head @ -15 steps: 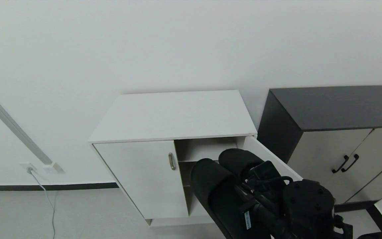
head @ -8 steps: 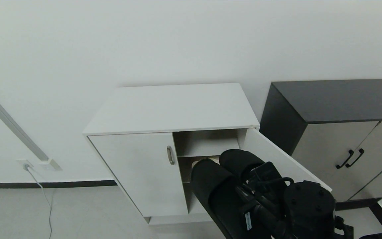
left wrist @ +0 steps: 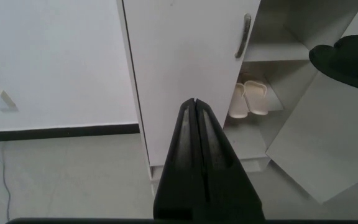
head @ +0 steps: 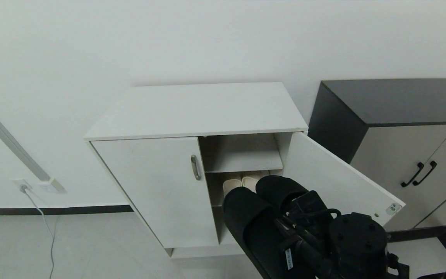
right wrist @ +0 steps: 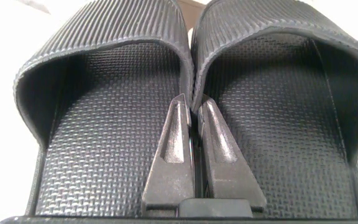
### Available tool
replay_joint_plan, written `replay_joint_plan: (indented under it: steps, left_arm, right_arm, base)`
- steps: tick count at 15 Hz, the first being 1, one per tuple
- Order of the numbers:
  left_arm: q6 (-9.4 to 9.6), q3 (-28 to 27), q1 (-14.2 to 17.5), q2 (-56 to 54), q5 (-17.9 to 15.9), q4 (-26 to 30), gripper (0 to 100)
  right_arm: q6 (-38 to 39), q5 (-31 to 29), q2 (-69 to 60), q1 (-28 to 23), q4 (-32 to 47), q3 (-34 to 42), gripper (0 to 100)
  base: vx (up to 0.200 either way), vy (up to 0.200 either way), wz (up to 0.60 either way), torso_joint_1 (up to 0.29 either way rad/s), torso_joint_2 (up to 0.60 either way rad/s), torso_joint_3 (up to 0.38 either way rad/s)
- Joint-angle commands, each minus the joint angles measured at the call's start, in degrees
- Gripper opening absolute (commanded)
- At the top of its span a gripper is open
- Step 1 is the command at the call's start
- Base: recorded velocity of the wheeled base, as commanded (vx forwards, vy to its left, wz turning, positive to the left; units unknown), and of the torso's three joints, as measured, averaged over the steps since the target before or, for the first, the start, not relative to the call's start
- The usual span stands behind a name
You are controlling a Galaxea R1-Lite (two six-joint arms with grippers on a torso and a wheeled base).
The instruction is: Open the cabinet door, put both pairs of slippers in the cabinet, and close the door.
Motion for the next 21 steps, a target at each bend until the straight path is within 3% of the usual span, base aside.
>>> replay_joint_plan:
  steps: [1,21]
  left_arm:
    - [-0.04,0.0,0.01,-0.01,0.02,-0.01,0]
    - [0.04,0.0,0.01,0.08,0.02,-0.01,0]
  right_arm:
    - [-0.02,-0.07,0.63,0.01,-0.15,0.04,0]
    - [-0.02,-0.07,2.3,-0.16,-2.17,0.39,0]
  base:
    - [0.0,0.0,0.0,-0.212,0.53,0.315]
    - [0.0,0.0,0.0,-0.152,0.49,0.334]
